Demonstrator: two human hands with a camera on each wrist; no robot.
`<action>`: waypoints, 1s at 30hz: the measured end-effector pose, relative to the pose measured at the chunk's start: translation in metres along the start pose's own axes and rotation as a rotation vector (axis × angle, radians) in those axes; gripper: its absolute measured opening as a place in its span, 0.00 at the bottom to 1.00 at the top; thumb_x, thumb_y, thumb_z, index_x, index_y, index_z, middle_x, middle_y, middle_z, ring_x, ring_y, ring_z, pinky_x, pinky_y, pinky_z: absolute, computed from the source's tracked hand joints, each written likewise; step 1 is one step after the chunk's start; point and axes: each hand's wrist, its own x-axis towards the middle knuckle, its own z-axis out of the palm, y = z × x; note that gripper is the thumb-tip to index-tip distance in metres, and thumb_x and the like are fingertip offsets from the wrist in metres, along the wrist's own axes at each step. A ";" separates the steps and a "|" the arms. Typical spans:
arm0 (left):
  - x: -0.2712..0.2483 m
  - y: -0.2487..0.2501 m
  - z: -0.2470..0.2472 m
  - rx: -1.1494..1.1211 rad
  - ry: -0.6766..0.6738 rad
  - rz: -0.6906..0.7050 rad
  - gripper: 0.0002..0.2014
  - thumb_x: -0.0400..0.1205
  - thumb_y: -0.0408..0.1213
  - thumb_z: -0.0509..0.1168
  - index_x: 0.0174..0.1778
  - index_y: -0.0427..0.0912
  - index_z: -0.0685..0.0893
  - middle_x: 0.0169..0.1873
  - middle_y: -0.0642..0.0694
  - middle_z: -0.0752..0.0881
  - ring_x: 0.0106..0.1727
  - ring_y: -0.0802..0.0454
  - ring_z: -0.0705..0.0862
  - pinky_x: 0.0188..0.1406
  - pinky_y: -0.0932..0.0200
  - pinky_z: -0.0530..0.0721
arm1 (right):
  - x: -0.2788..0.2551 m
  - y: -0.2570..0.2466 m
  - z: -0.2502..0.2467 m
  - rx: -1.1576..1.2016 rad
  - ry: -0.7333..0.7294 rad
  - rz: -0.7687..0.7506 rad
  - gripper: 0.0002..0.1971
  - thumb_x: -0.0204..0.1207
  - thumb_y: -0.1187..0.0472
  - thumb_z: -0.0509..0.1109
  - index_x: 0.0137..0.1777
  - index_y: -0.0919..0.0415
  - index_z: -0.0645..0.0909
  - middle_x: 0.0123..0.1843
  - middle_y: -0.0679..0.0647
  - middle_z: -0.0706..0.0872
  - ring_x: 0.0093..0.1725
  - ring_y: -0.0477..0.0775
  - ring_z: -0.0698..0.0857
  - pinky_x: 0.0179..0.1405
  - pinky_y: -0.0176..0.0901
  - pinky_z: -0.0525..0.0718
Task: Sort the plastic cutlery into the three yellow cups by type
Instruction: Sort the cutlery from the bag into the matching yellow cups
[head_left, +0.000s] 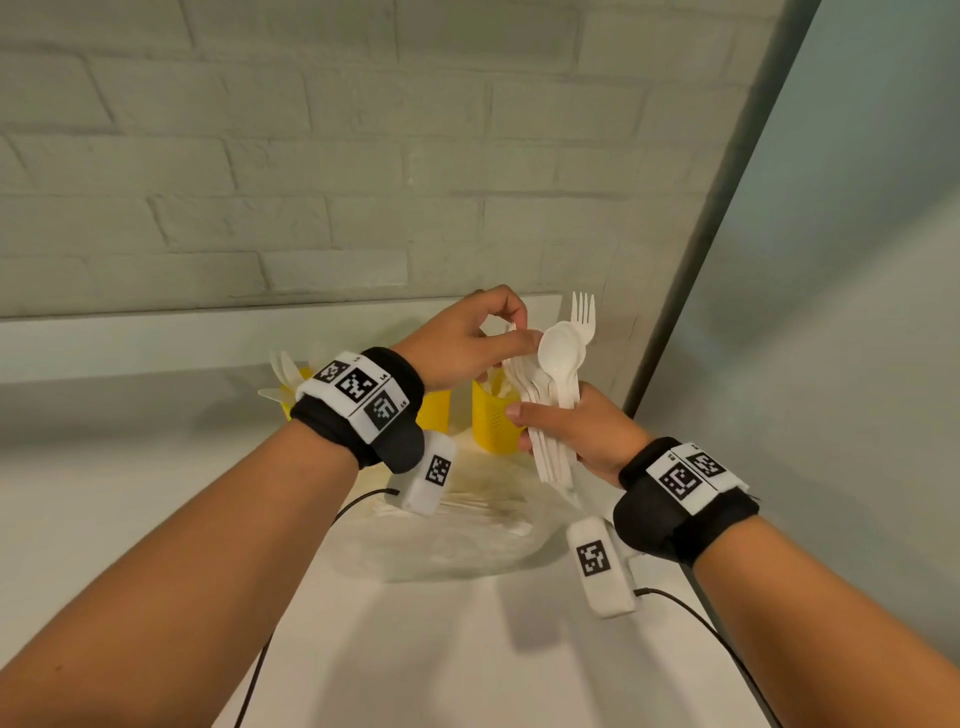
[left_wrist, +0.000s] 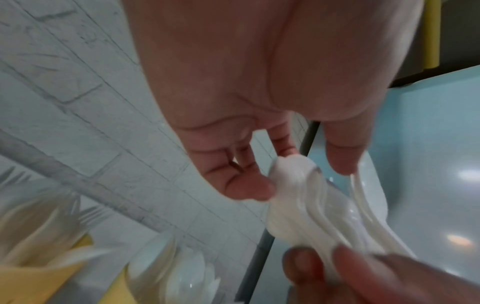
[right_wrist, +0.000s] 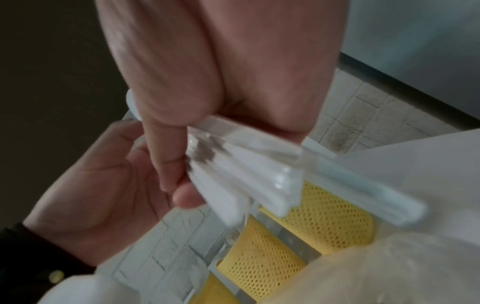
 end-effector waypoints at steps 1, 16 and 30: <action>0.000 -0.002 0.004 -0.024 0.037 0.017 0.12 0.81 0.42 0.69 0.51 0.38 0.78 0.45 0.53 0.78 0.33 0.51 0.76 0.31 0.56 0.80 | 0.001 0.001 0.000 -0.007 0.016 -0.014 0.11 0.74 0.64 0.74 0.56 0.61 0.82 0.40 0.55 0.86 0.33 0.49 0.86 0.38 0.41 0.86; -0.010 -0.018 0.023 -0.311 0.046 -0.226 0.17 0.80 0.48 0.69 0.59 0.42 0.80 0.39 0.42 0.79 0.29 0.54 0.76 0.26 0.60 0.77 | -0.003 0.004 0.001 -0.019 0.027 -0.043 0.03 0.77 0.64 0.71 0.47 0.62 0.81 0.31 0.56 0.79 0.26 0.49 0.79 0.27 0.38 0.80; -0.014 -0.011 0.016 -0.488 0.074 -0.271 0.02 0.82 0.34 0.64 0.45 0.40 0.78 0.33 0.42 0.79 0.26 0.51 0.78 0.21 0.62 0.80 | -0.007 -0.004 0.005 0.008 -0.011 -0.033 0.15 0.73 0.48 0.69 0.44 0.61 0.81 0.33 0.53 0.82 0.26 0.50 0.79 0.29 0.43 0.80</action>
